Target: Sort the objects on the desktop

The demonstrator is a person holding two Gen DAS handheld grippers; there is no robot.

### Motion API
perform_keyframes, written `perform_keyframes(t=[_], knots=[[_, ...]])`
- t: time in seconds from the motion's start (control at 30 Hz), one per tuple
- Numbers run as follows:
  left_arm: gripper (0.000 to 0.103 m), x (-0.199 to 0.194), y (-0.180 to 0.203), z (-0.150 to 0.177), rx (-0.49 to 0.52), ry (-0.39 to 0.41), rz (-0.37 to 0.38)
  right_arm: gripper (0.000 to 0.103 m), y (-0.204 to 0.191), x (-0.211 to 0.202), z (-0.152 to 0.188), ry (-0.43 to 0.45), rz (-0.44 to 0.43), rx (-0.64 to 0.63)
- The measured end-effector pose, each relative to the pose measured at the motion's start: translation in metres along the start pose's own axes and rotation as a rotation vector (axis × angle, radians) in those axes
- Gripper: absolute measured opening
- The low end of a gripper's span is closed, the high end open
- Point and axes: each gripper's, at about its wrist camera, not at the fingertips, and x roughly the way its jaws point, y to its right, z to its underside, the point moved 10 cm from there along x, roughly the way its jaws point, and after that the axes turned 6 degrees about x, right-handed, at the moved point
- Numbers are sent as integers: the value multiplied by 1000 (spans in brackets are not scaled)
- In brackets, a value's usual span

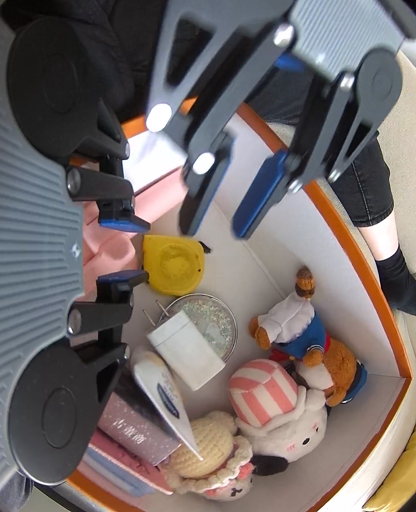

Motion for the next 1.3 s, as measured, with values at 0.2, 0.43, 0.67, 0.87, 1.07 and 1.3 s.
perform_keyframes(t=[0.2,0.43,0.67,0.87,1.07,1.3], knots=[[32,-21,-30,2,-148,92,42,32,7,18,-4,-69,47,97],[32,-37,-44,7,-201,164,-4,34,3,37,-11,-109,38,221],[32,-39,-67,23,-281,188,-8,37,2,50,-22,-103,39,396],[32,-31,-74,31,-313,187,15,34,21,50,-27,-50,1,642],[32,-28,-78,33,-326,195,32,27,32,44,-17,-11,1,800],[32,-25,-81,37,-341,187,29,31,15,60,-7,-74,-64,807]])
